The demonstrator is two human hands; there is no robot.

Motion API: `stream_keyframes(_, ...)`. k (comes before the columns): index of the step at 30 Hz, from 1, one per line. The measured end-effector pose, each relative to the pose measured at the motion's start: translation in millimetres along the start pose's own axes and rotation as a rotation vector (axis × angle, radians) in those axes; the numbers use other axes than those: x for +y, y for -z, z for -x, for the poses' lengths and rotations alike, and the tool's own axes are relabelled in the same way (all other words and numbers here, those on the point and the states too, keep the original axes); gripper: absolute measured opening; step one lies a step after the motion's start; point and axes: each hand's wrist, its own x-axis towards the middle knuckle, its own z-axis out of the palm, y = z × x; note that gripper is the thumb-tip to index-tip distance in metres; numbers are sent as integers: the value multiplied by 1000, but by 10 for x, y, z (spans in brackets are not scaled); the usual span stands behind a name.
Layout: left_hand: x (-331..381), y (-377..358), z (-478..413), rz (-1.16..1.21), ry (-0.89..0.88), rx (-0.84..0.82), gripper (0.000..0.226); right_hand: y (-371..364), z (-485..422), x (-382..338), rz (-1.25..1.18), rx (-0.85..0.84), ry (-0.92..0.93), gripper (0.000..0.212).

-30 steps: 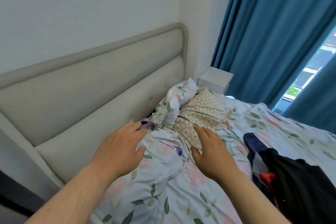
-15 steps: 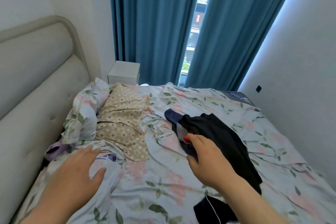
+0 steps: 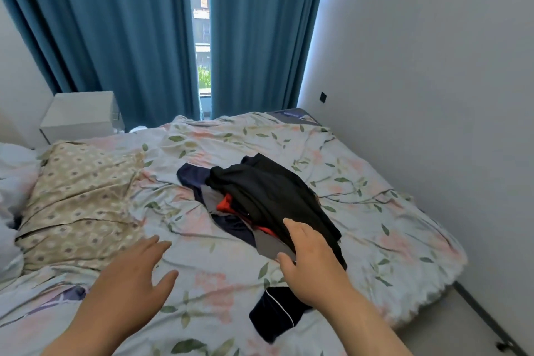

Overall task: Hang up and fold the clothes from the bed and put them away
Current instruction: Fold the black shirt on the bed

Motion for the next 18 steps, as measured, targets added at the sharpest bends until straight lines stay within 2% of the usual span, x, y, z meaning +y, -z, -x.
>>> stream_keyframes(11, 1367, -811, -898, -1, -93, -89, 59, 437, -310, 1577, -43, -23, -145, 64)
stream_keyframes(18, 1778, -1204, -1275, 20, -107, -119, 58, 346, -511, 2182, -79, -77, -199, 64)
